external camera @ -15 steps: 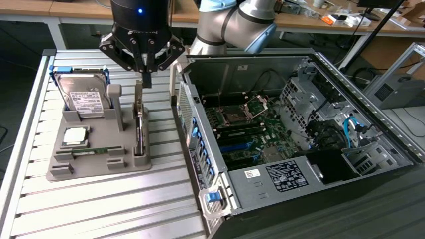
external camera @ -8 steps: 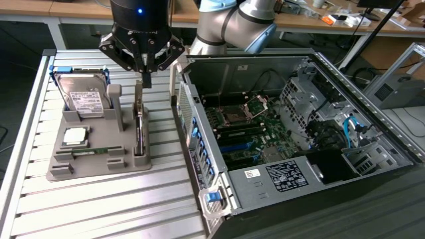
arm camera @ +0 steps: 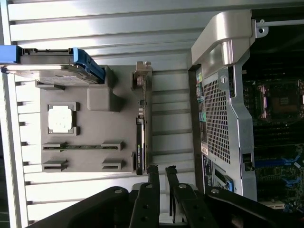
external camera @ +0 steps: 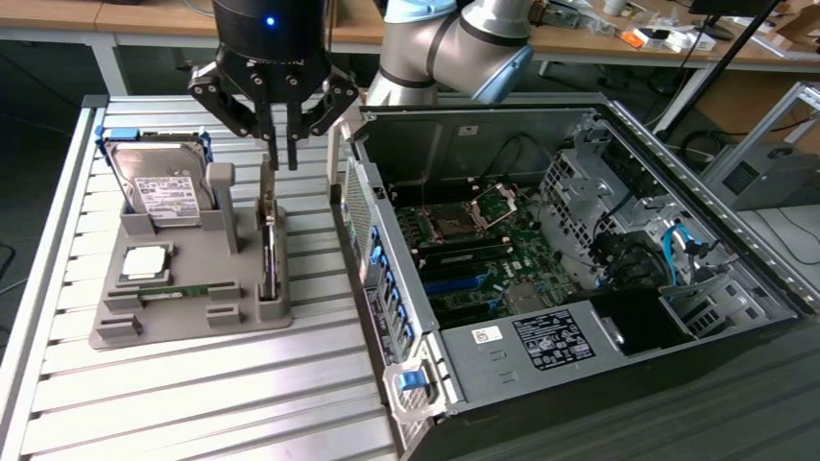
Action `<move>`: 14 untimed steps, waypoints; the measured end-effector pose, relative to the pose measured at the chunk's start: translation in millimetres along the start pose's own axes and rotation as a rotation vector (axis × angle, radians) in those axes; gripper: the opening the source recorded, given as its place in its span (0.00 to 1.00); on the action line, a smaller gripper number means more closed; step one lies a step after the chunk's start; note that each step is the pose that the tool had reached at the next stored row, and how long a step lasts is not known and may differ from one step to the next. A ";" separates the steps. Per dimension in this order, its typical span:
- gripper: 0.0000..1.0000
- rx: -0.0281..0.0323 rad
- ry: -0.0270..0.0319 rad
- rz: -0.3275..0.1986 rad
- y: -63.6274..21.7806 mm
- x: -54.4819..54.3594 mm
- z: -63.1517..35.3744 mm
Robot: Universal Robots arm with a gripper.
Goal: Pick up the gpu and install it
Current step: 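Pick up the gpu and move the gpu toward the slot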
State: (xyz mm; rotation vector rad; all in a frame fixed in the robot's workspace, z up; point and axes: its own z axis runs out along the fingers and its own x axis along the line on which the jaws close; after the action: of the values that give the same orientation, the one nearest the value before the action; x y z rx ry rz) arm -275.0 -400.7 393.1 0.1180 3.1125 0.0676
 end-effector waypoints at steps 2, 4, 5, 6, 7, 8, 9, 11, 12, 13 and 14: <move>0.29 0.0000 0.0000 0.000 0.0 0.0 0.0; 0.36 0.0000 0.0000 0.000 0.0 0.0 0.0; 0.42 0.0000 0.0000 0.000 0.0 0.0 0.0; 0.42 0.0000 0.0001 0.000 0.0 0.0 0.0; 0.42 0.0000 0.0000 0.000 0.0 0.0 0.0; 0.42 0.0000 0.0000 0.000 0.0 0.0 0.0; 0.42 0.0000 0.0000 0.000 0.0 0.0 0.0; 0.42 0.0000 0.0000 0.000 0.0 0.0 0.0; 0.42 0.0000 0.0001 0.000 0.0 0.0 0.0; 0.42 0.0000 -0.0001 0.000 -0.1 0.5 0.3; 0.42 -0.0001 -0.0001 0.000 -0.1 1.3 0.8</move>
State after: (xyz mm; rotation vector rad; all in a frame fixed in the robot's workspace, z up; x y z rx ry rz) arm -276.3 -400.6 392.3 0.1182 3.1124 0.0677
